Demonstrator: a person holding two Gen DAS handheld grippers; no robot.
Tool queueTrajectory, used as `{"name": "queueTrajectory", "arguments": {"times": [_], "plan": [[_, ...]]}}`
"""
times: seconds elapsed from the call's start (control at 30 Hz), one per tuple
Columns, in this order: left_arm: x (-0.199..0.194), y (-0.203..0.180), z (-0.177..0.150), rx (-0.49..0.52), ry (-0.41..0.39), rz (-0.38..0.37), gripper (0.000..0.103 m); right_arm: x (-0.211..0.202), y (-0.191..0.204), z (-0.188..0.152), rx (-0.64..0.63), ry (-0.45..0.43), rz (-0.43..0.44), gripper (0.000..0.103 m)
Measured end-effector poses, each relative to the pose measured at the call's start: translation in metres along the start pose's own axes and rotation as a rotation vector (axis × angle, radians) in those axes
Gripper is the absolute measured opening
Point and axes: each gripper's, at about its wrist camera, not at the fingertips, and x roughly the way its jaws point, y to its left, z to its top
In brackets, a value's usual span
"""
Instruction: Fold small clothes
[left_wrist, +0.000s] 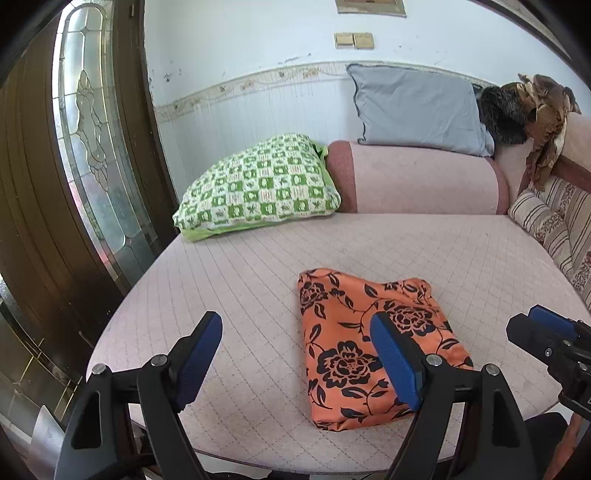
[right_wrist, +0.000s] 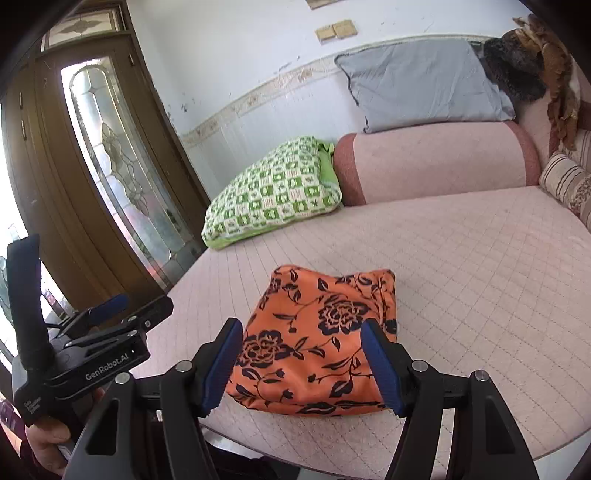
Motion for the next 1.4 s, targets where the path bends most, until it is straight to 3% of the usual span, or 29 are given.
{"name": "queueTrajectory", "arguments": {"times": [0.1,0.23,0.87,1.4], "plan": [[-0.008,0.001,0.003,-0.002,-0.015,0.002,0.083,-0.006,0.003,0.003,-0.012,-0.015,-0.012,0.070],[-0.014,0.001,0.005,0.000,-0.033,0.022,0.094,-0.010,0.006,0.004,-0.023,-0.029,-0.037,0.070],[-0.048,0.009,0.022,0.011,-0.106,0.102,0.094,-0.026,0.022,0.011,-0.088,-0.056,-0.034,0.070],[-0.067,-0.002,0.019,0.072,-0.144,0.055,0.094,-0.025,0.028,0.006,-0.107,-0.037,0.004,0.070]]}}
